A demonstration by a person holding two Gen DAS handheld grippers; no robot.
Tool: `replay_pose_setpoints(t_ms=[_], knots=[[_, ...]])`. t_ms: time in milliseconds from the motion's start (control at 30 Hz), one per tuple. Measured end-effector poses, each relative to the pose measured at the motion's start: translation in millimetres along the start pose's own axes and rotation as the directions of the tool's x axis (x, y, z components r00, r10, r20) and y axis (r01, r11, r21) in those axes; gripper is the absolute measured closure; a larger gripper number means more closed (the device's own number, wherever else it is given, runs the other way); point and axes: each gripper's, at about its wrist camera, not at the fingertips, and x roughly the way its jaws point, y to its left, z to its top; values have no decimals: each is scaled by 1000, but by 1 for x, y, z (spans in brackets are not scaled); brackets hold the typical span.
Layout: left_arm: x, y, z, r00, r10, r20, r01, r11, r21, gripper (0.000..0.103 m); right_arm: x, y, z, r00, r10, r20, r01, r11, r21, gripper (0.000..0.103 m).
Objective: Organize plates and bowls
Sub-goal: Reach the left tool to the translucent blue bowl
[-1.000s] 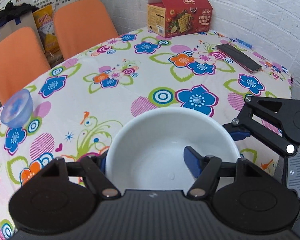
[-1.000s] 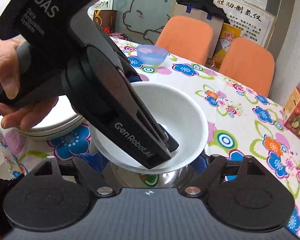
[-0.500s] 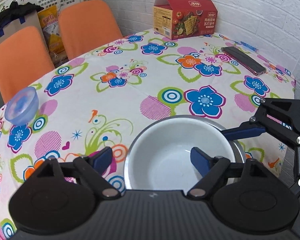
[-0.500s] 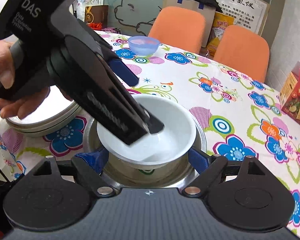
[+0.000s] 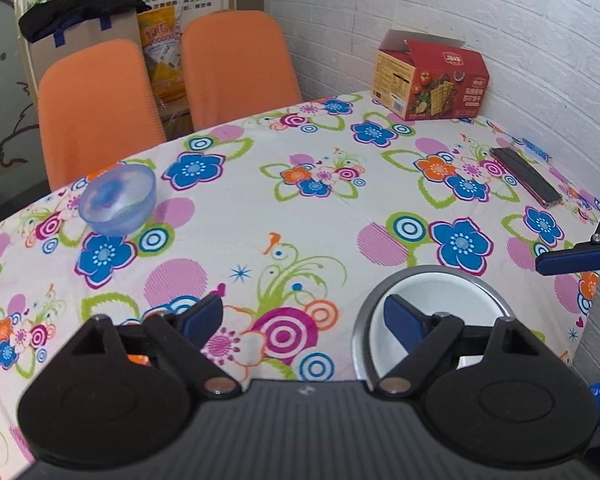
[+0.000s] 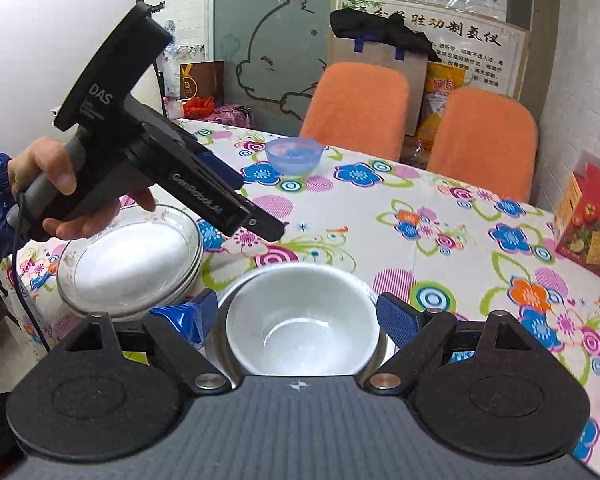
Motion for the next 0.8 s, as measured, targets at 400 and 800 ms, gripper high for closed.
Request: replay_pose_setpoints(t_ms=[400, 800], knots=[[4, 98, 11, 990, 134, -34, -138, 984, -113, 13, 88, -31, 69, 999, 5, -38, -7, 998, -63, 29], [84, 205, 71, 982, 174, -73, -188, 937, -293, 13, 231, -44, 128, 990, 98, -102, -110, 987, -119, 29]])
